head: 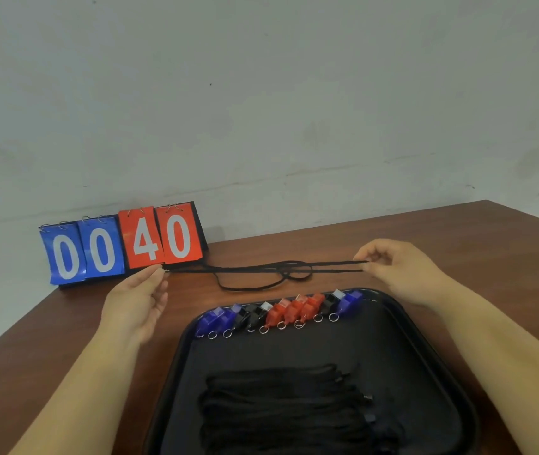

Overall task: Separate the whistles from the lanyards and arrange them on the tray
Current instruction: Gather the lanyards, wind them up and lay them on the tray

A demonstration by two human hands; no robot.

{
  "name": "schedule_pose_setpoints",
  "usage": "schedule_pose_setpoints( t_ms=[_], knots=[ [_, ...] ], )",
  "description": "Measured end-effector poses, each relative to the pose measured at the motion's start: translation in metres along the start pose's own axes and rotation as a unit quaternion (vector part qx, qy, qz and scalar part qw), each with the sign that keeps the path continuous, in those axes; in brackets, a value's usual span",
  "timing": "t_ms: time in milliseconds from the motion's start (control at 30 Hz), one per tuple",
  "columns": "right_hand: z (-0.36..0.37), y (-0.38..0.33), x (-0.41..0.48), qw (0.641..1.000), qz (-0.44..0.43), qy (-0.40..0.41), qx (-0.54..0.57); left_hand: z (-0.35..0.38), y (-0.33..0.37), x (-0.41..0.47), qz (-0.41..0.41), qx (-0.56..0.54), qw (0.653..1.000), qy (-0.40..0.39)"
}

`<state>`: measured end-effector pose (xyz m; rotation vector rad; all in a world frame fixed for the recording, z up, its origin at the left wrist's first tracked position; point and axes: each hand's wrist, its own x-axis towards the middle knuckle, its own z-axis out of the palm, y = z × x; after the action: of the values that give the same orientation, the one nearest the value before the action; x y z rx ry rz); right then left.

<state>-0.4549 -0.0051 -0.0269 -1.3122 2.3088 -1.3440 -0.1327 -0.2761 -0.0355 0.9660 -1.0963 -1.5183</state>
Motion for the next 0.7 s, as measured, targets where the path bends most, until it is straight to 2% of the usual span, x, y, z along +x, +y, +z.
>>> schedule_pose_setpoints(
  t_ms=[200,500,700],
  knots=[
    [-0.0007,-0.0021,-0.0005,1.0,-0.007,-0.009,-0.001,0.0025,-0.0026,-0.0038,0.046,0.044,0.997,0.042],
    [0.0038,-0.0023,-0.0014,0.996,0.019,-0.01,0.083,-0.0016,-0.0039,0.0047,-0.009,-0.035,0.999,0.022],
    [0.0046,-0.0076,-0.0049,1.0,0.001,-0.028,-0.003,0.0016,-0.0036,0.0048,-0.033,-0.114,0.993,0.013]
  ],
)
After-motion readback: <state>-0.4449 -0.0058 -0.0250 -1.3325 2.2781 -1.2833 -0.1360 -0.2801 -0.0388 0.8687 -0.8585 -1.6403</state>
